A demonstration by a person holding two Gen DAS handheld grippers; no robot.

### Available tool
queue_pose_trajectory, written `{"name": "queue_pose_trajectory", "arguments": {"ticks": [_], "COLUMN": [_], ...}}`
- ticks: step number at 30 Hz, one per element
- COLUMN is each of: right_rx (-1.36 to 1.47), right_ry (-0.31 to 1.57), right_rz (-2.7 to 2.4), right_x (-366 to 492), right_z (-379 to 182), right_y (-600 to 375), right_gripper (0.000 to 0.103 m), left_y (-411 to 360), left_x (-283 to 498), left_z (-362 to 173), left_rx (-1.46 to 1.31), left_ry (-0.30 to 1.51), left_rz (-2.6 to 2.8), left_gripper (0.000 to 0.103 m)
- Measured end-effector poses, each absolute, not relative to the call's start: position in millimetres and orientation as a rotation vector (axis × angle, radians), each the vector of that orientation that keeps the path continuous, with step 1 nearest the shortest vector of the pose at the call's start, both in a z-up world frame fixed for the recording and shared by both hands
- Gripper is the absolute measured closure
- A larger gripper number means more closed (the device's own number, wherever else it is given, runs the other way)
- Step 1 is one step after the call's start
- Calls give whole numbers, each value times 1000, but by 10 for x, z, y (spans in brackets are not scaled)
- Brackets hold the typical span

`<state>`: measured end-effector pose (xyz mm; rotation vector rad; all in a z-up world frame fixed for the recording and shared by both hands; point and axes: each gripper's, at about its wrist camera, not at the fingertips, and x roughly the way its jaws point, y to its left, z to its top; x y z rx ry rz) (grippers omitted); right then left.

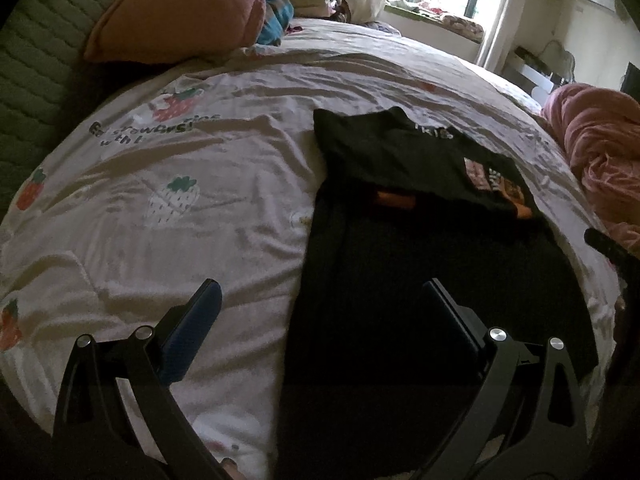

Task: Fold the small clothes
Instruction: 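Move both tools toward the hem of the black shirt, then grasp the shirt hem with the left tool while the right tool grasps it too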

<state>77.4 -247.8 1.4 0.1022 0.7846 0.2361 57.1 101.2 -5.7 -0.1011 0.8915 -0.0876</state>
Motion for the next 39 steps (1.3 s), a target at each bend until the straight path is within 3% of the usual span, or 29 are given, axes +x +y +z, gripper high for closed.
{"name": "queue_pose_trajectory", "arguments": {"ticks": [12,20,33,39], "right_rx": [124,116,92,67], "right_ry": [815,835,879,923], "right_rz": [275,282,289,299], "right_x": [612,516,371,250], "right_z": [-53,-106,-200,-260], "right_y": [-2557,-2579,-2637,-2671], "right_gripper": [7,7,7,7], "left_y": [1121,1131,1128,1162], "left_x": [337,246,158,104], "left_z": [-203,-360,-557,-603], "left_rx": [-118,-141,-166,-182], "left_ry": [945,1009,1088,1105], "left_rz": [-66,-97,-138,-139], "left_gripper": [13,46,50,65]}}
